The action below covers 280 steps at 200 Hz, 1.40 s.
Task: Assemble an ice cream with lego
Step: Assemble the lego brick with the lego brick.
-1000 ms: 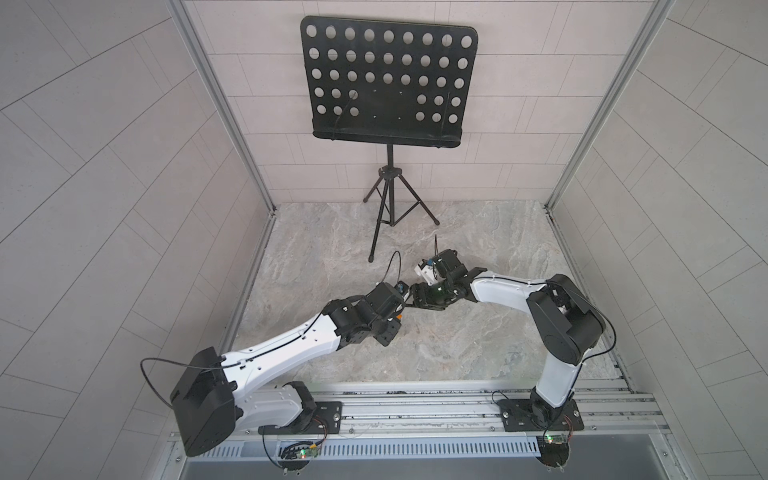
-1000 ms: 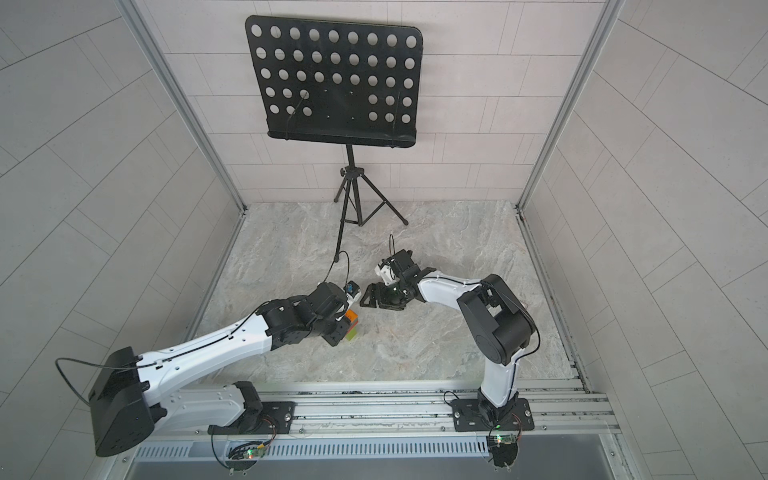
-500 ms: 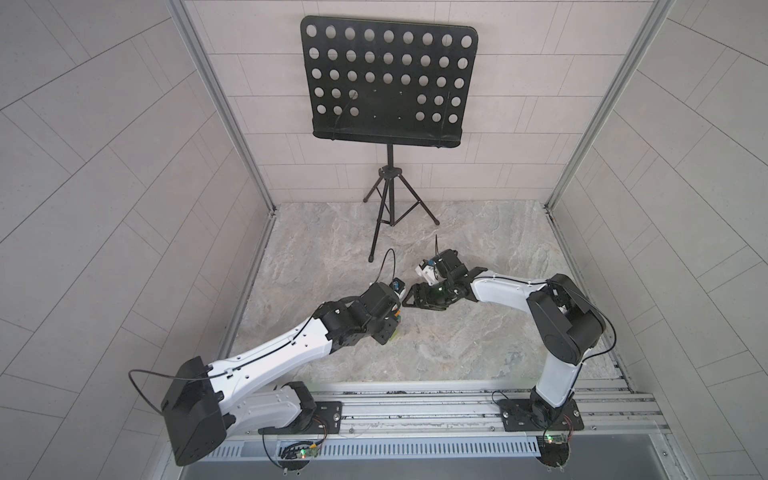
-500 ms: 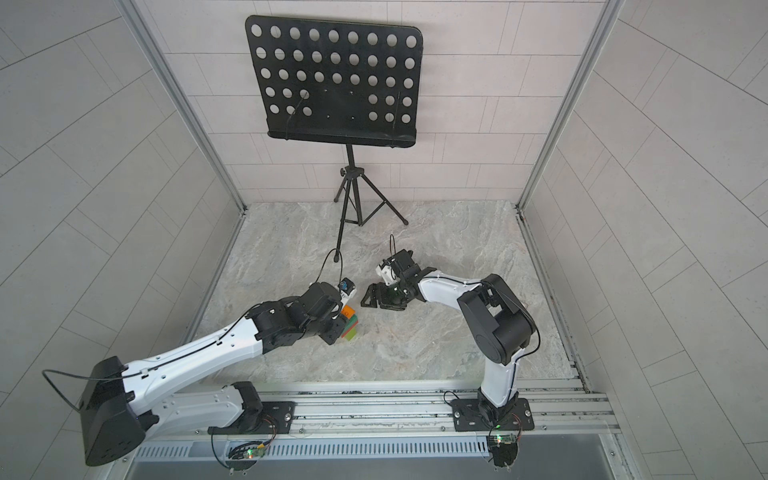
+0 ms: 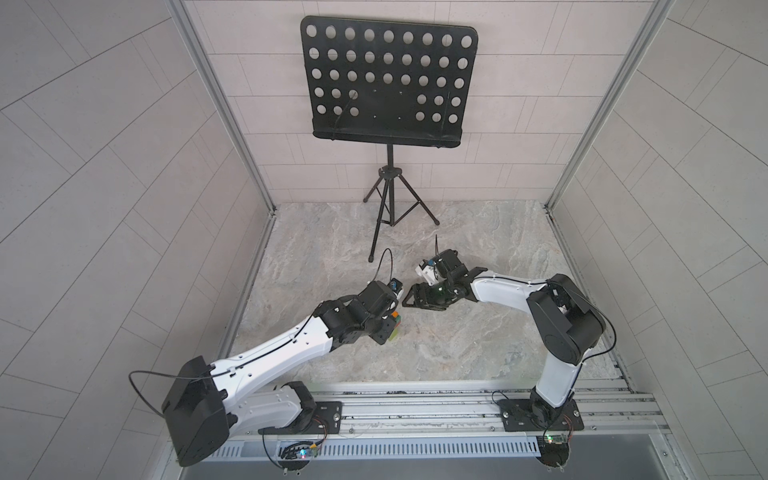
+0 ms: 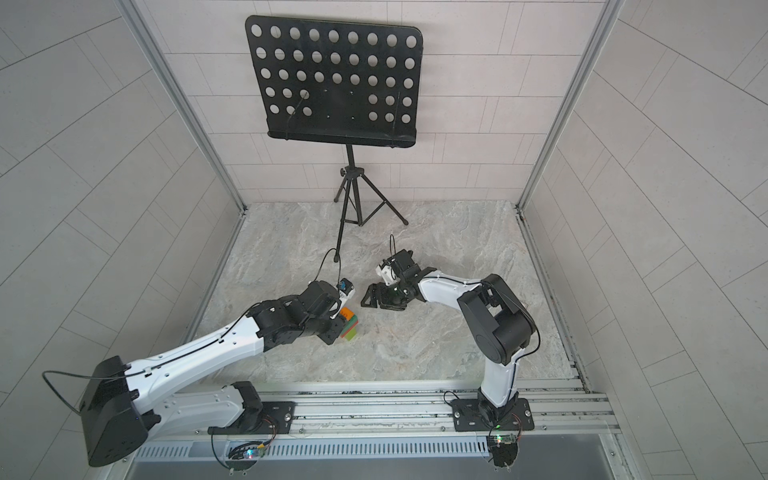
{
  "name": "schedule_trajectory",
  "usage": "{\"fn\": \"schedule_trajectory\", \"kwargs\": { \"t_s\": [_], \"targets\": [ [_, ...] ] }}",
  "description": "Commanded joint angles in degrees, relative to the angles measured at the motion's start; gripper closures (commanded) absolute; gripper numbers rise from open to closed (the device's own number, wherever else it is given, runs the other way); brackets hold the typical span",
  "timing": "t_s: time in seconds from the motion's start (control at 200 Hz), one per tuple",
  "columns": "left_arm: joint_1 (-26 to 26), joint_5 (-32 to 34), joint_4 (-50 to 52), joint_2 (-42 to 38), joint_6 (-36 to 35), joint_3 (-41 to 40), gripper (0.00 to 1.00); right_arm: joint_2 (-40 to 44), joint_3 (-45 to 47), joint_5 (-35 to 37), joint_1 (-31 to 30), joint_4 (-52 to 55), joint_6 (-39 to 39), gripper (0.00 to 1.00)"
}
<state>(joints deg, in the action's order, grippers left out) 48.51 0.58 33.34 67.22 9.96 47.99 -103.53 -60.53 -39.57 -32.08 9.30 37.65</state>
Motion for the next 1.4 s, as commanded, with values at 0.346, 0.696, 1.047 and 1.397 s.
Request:
{"fn": "schedule_trajectory", "kwargs": {
  "t_s": [0.346,0.696,1.047,1.397],
  "targets": [
    [-0.95,-3.04,1.02,3.47,-0.23,-0.25,0.84,2.04,1.56,1.5,3.55,-0.92,0.61,0.16],
    [-1.06,-0.54,2.75,2.7,1.54,-0.57,0.84,2.57,9.33,-4.28,9.4,-15.03,9.86,0.0],
    [-1.2,-3.92,1.86,2.42,3.53,-0.61,0.8,8.73,10.58,-13.58,3.54,-25.72,14.36,0.11],
    [-1.4,-2.28,1.29,-0.2,4.66,0.13,0.84,11.68,8.2,-12.76,0.17,-13.99,8.48,0.11]
  ]
}}
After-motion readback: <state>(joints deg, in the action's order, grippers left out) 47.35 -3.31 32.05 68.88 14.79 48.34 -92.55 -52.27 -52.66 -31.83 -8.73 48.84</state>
